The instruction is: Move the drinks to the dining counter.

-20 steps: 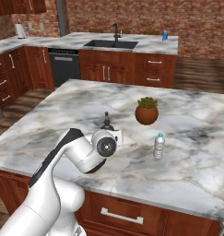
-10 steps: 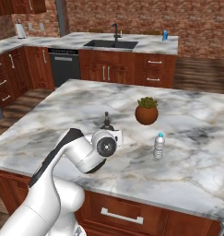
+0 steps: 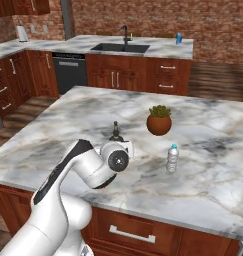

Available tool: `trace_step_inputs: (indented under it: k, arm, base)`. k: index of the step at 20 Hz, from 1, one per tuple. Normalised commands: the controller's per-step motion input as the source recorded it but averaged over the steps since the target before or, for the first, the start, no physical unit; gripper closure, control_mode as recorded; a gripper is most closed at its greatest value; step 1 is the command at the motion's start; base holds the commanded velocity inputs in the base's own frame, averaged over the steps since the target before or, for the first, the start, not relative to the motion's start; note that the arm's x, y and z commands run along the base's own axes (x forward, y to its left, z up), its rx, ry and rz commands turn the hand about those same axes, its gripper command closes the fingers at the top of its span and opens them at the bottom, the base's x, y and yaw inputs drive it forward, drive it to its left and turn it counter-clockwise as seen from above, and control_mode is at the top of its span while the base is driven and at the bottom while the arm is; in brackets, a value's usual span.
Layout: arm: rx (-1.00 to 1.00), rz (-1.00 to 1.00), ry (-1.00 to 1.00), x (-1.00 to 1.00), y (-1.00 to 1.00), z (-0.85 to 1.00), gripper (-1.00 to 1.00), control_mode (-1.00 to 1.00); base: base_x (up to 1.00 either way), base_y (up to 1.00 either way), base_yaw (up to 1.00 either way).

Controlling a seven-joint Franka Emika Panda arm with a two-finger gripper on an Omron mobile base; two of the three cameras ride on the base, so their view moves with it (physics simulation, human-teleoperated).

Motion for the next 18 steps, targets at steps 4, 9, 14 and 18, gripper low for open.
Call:
trace_step_inputs:
  k: [4,9,14,18]
  arm:
    - [0.00,0.19,-0.20,0.00,0.00,0.08,-1.00,-1.00]
    - [-0.01,0.20,-0.18,0.01,0.00,0.08,-1.00,-1.00]
    - [-0.13,0.07,-0.08,0.10,0.00,0.14,-1.00,-1.00]
    - [-0.08,0.00,0.00,0.16,0.00,0.09,-1.00,-1.00]
  base:
    - [0.00,0.00,0.00]
    - [0.00,0.00,0.00]
    - [0.00,0.00,0.00]
    - [0.00,0.00,0.00]
